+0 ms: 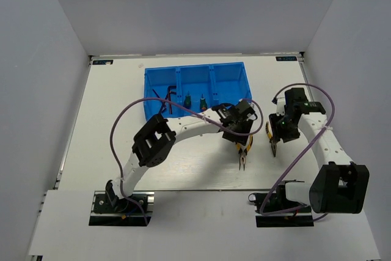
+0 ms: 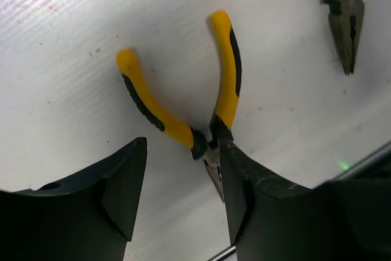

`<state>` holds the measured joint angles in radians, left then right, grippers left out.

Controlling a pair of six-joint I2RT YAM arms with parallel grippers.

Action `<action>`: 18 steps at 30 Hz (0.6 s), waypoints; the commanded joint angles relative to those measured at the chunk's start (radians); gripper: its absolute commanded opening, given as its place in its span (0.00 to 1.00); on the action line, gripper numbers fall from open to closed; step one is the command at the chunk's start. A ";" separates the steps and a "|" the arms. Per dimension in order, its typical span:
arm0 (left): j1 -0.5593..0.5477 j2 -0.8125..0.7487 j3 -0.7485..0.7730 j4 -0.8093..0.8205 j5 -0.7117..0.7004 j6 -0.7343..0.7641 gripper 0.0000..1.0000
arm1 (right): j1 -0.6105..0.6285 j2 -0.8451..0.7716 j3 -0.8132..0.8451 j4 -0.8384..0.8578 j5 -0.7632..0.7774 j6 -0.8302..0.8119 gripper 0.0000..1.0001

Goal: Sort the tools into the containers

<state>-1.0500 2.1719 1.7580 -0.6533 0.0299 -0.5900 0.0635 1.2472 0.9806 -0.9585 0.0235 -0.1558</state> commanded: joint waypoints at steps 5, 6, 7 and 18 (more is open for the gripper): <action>-0.008 0.115 0.176 -0.213 -0.185 -0.096 0.59 | -0.094 -0.043 -0.049 0.046 -0.102 0.029 0.50; -0.008 0.126 0.176 -0.223 -0.196 -0.096 0.59 | -0.103 -0.043 -0.049 0.044 -0.118 0.029 0.50; -0.008 0.126 0.176 -0.223 -0.196 -0.105 0.57 | -0.113 -0.043 -0.048 0.043 -0.122 0.030 0.50; -0.036 0.243 0.247 -0.272 -0.225 -0.114 0.22 | -0.194 -0.005 -0.045 0.081 -0.192 0.028 0.62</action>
<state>-1.0660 2.3589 1.9896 -0.8581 -0.1688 -0.7029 -0.1112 1.2278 0.9302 -0.9104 -0.1215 -0.1352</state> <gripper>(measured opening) 0.271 0.603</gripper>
